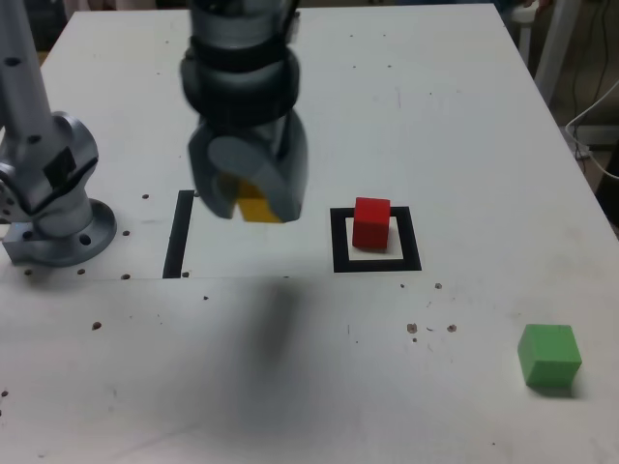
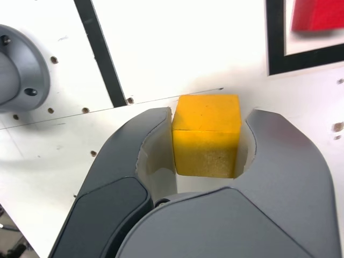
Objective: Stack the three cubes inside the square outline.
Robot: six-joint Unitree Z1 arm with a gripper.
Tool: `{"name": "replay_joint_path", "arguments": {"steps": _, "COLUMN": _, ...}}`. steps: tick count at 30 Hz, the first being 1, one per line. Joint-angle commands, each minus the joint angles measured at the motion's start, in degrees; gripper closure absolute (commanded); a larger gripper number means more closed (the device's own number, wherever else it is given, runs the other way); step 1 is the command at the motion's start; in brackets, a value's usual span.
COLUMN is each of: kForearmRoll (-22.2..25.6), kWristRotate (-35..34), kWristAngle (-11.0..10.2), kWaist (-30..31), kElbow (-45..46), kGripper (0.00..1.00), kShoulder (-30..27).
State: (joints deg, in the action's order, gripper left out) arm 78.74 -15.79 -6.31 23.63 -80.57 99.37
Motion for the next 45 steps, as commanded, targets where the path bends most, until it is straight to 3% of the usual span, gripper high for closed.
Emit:
{"name": "replay_joint_path", "arguments": {"steps": 1, "kForearmRoll": 0.93, "kWristRotate": 2.61, "kWristAngle": 0.71, "kWaist": -3.16, "kElbow": -2.30, "kGripper": 0.67, "kShoulder": 1.15}}
{"name": "replay_joint_path", "arguments": {"steps": 10, "kForearmRoll": 3.70, "kWristRotate": 10.42, "kWristAngle": 3.42, "kWaist": -13.31, "kElbow": -10.21, "kGripper": 0.67, "kShoulder": 5.94}}
{"name": "replay_joint_path", "arguments": {"steps": 15, "kForearmRoll": 4.01, "kWristRotate": 12.06, "kWristAngle": 3.40, "kWaist": -16.59, "kElbow": -12.59, "kGripper": 0.67, "kShoulder": 8.40}}
{"name": "replay_joint_path", "arguments": {"steps": 27, "kForearmRoll": 3.07, "kWristRotate": 13.35, "kWristAngle": 3.38, "kWaist": -18.70, "kElbow": -13.45, "kGripper": 0.67, "kShoulder": 12.52}}
{"name": "replay_joint_path", "arguments": {"steps": 45, "kForearmRoll": 2.16, "kWristRotate": 16.12, "kWristAngle": 6.54, "kWaist": -20.91, "kElbow": -16.18, "kGripper": 0.67, "kShoulder": 16.23}}
